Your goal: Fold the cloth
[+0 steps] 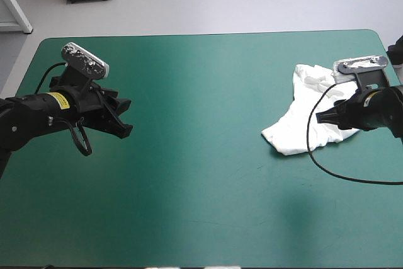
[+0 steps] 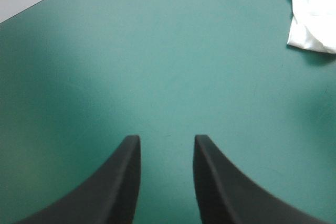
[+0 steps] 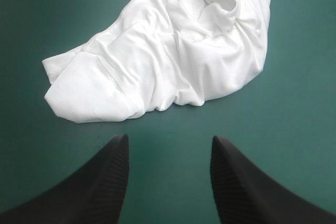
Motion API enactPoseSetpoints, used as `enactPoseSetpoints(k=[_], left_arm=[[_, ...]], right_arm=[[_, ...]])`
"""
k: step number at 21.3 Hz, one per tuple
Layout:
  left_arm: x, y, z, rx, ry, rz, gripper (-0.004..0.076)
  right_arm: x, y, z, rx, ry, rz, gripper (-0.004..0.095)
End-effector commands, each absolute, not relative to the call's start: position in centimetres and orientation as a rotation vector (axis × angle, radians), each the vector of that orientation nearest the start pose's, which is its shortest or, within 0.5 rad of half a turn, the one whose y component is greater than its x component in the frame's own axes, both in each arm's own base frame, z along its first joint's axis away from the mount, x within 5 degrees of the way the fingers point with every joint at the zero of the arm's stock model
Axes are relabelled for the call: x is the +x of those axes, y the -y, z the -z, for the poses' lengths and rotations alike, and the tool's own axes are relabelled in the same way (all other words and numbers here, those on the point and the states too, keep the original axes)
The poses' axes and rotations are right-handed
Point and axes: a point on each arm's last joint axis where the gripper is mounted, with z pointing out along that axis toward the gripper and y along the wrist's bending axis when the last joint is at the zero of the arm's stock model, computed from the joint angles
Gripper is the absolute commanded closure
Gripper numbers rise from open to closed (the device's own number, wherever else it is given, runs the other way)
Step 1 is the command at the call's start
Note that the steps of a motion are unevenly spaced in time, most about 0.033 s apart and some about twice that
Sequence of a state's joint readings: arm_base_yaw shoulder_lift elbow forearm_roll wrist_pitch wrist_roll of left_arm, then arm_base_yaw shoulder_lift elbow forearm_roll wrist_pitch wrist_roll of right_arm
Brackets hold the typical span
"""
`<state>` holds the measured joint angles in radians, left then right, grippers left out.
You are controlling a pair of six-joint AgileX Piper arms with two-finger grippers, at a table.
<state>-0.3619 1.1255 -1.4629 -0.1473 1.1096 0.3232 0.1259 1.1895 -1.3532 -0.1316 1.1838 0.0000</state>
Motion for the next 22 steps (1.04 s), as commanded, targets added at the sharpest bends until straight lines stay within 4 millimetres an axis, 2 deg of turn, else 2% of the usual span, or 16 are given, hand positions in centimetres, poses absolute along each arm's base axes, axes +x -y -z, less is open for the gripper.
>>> enactPoseSetpoints(k=[1, 5, 11, 13, 17, 22], left_arm=[[18.1, 8.3, -47.6, 0.712, -2.035, 0.231, 0.0472], [18.1, 8.3, -47.6, 0.716, -2.042, 0.229, 0.0472], [18.0, 8.3, -47.5, 0.718, -2.047, 0.225, 0.0472], [18.0, 8.3, -47.6, 0.717, -2.045, 0.233, 0.0472], [17.9, 8.3, -47.4, 0.712, -2.075, 0.244, 0.0472], [17.8, 8.3, -47.2, 0.720, -2.097, 0.246, 0.0472]], right_arm=[[22.6, -1.5, -42.0, -0.157, -2.428, 0.130, 0.0427], [25.6, -1.8, -40.3, -0.170, -2.507, 0.152, 0.0361], [30.2, -1.7, -40.7, -0.147, -2.458, 0.186, 0.0362], [32.9, -0.8, -39.1, -0.105, -2.503, 0.196, 0.0362], [38.9, 3.0, -35.2, 0.069, -2.576, 0.145, 0.0362], [43.0, 4.6, -31.9, 0.094, -2.615, 0.069, 0.0362]])
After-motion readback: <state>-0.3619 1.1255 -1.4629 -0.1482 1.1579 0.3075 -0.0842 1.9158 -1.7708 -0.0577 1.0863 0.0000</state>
